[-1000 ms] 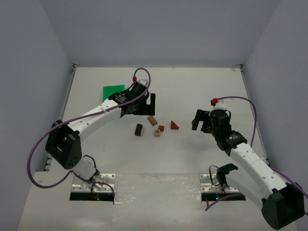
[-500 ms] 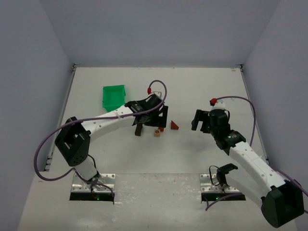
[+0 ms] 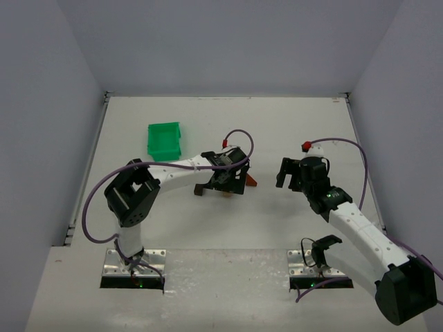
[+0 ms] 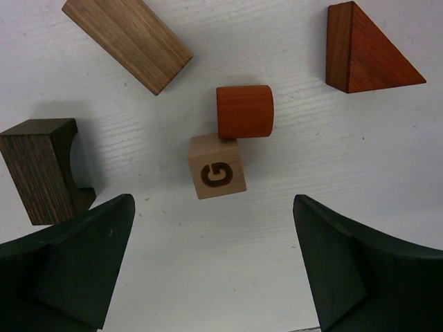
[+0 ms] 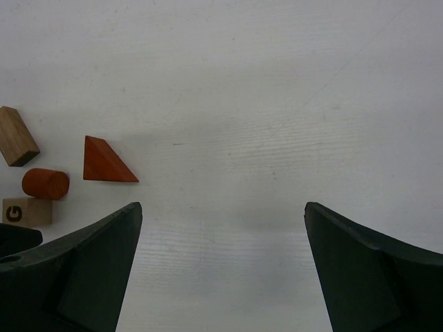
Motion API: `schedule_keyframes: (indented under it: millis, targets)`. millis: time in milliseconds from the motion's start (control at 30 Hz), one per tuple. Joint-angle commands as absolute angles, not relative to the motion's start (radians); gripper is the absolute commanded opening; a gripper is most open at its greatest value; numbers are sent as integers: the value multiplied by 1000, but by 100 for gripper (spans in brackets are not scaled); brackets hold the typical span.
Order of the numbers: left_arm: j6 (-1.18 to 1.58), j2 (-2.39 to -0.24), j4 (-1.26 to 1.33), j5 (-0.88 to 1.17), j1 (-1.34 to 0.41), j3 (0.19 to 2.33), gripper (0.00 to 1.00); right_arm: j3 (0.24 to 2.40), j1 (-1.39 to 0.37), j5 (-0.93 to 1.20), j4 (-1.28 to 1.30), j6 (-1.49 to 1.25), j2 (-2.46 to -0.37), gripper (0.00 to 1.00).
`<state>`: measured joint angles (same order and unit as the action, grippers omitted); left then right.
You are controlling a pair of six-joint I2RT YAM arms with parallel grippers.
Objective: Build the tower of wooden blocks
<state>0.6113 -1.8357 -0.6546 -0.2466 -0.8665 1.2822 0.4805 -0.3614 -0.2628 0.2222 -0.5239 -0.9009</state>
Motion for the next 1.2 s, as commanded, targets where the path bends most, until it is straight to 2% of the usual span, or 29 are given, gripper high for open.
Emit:
schedule_keyframes:
  millis: [0, 233, 600, 733, 1000, 1167]
  targets:
    - [623, -1839, -631, -237, -877, 1327, 95, 498, -357, -299, 207, -526, -908, 99]
    - [615, -1848, -613, -227, -877, 1324, 93, 507, -357, -304, 218, -528, -923, 99]
    - [626, -1894, -638, -250, -877, 1347, 61, 508, -356, -317, 219, -529, -916, 99]
    - [631, -1910, -652, -257, -877, 1364, 56, 507, -357, -324, 220, -529, -917, 99]
    - [649, -1938, -674, -258, -877, 1373, 52, 501, -356, -367, 227, -536, -900, 99]
    - [672, -1949, -681, -273, -878, 1374, 44, 495, -356, -366, 227, -540, -886, 99]
